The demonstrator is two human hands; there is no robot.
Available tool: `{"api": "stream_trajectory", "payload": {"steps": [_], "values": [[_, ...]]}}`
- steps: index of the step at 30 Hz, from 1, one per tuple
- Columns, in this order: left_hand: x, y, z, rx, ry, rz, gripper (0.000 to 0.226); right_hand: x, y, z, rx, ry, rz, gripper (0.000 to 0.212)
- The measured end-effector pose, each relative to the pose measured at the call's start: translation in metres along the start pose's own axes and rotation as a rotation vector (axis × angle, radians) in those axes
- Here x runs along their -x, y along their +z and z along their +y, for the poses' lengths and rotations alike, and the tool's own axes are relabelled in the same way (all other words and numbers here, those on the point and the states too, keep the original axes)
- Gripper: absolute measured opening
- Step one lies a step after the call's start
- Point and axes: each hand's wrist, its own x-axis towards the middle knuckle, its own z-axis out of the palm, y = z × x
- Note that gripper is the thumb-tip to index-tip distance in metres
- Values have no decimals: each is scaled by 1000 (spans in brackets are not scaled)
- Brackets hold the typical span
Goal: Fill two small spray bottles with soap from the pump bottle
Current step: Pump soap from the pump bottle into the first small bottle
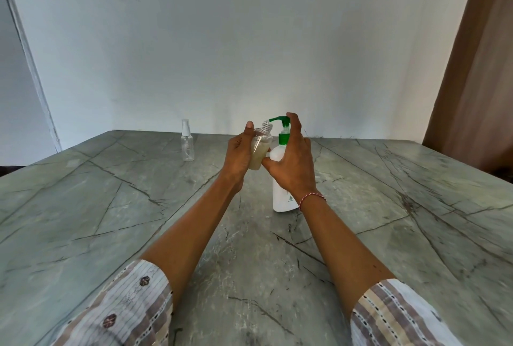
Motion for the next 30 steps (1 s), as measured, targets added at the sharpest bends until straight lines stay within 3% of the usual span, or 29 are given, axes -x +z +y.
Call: {"api": "stream_trajectory", "payload": {"steps": [11,19,30], "values": [[-1,-1,-3,-15,-8,2,41,2,0,-2,-5,7,10,93],[1,0,-1,-13,-19,-5,39,0,0,-1,12,13,-1,110],[0,0,-1,-17,-6,-3,39,-1,1,1,5,0,11,103]]}}
